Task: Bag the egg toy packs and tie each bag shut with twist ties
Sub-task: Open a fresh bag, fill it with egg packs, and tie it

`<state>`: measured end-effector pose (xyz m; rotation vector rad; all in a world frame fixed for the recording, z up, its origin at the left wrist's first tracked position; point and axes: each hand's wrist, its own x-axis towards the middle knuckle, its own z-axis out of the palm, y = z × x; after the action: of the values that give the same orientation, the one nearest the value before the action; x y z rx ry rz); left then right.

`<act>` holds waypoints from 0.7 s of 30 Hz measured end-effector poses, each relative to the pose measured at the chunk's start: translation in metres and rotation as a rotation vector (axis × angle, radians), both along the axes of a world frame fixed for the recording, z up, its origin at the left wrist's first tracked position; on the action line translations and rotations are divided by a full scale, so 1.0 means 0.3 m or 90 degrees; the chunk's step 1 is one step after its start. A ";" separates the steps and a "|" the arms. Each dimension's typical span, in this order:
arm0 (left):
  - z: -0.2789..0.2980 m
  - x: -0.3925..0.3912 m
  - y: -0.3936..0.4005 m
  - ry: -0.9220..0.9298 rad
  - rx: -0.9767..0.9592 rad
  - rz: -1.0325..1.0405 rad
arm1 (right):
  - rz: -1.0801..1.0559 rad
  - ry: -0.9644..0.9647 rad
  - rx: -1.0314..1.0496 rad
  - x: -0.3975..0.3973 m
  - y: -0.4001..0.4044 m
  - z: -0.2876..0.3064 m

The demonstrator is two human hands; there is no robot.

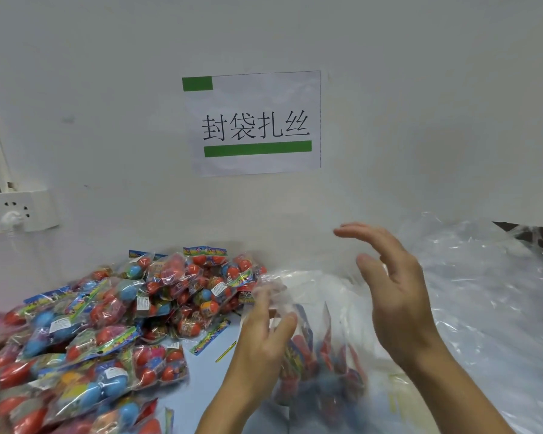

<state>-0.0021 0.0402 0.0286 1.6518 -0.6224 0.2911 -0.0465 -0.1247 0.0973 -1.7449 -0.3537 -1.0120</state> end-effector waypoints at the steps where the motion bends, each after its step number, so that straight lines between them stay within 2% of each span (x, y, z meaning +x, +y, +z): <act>1: 0.001 -0.005 0.000 -0.002 0.005 -0.001 | -0.021 0.016 -0.042 -0.001 0.011 0.039; 5: 0.010 -0.017 -0.002 0.007 0.012 -0.013 | -0.052 0.258 -0.278 0.027 0.042 0.160; 8: 0.016 -0.009 0.006 0.020 -0.009 -0.013 | -0.089 0.403 -0.406 0.039 0.067 0.145; 11: 0.012 0.003 0.012 0.043 -0.048 0.002 | -0.159 0.397 -0.428 0.038 0.087 0.082; 14: 0.011 0.004 0.008 0.032 -0.055 0.053 | -0.148 0.339 -0.378 0.037 0.098 0.050; 16: 0.020 0.000 0.005 -0.013 -0.039 0.093 | -0.164 0.289 -0.392 0.041 0.093 0.037; 21: 0.030 0.003 0.001 -0.138 0.043 0.158 | -0.256 0.327 -0.500 0.013 0.070 0.019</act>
<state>-0.0013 0.0404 0.0377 1.7788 -0.5925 0.6415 -0.0427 -0.1037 0.1030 -2.7892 -0.0567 -0.6768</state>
